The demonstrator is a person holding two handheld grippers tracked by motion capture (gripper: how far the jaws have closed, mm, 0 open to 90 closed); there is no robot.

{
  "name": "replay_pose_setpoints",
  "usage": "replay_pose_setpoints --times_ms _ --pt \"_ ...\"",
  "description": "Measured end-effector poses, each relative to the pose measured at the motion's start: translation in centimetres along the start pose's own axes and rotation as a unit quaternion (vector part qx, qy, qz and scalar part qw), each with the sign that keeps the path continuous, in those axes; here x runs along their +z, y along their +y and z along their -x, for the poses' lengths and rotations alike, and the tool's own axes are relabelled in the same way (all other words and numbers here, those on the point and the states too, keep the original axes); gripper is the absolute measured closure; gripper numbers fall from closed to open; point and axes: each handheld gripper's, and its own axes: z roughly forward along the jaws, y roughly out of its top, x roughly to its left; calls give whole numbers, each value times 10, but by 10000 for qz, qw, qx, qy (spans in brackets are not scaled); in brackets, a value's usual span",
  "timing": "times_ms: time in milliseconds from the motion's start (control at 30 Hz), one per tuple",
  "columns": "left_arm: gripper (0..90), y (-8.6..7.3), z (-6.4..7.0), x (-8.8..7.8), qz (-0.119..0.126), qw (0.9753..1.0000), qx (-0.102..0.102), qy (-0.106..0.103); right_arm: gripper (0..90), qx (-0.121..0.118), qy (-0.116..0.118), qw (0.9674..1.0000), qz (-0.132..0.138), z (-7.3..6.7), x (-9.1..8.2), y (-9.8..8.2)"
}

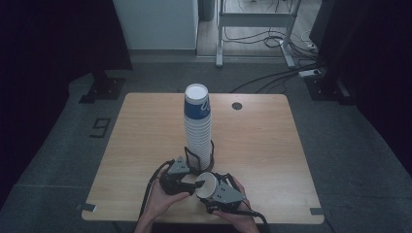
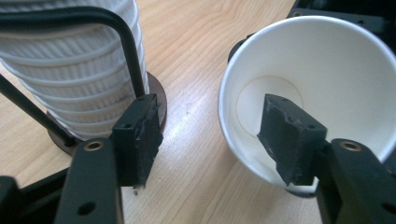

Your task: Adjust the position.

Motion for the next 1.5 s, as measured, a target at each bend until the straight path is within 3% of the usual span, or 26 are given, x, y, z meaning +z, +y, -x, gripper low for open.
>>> replay_pose_setpoints --times_ms 133,367,533,733,800,967,1133,1267,1400,1500 --pt "298 -8 -2 -4 395 9987 -277 182 170 95 -31 9999 -63 4 -1 -2" --pt "225 -20 -4 -7 787 9958 -234 415 169 356 -126 9993 -84 13 -1 -9" --pt "196 -30 -6 -11 1111 9919 -223 567 169 684 -237 9974 1 25 -4 -14" --pt "157 -44 -11 -9 1298 9891 -333 609 170 1174 -407 9920 216 44 -8 -16" --pt "141 -48 -12 -9 1323 9890 -264 608 170 1265 -470 9906 241 49 -9 -16" --pt "141 -59 -13 -7 1391 9872 -393 680 170 1368 -611 9884 248 62 -8 -15" --pt "142 -62 -10 -4 1294 9887 -193 729 169 1547 -787 9845 252 75 -6 -13" --pt "142 -70 -9 0 1420 9862 -228 818 169 1667 -898 9815 272 86 -3 -12" --pt "142 -69 -13 3 1437 9864 -205 770 170 1792 -1014 9782 287 97 2 -13" --pt "142 -70 -15 4 1421 9854 -224 907 171 1871 -1098 9758 262 104 6 -15"
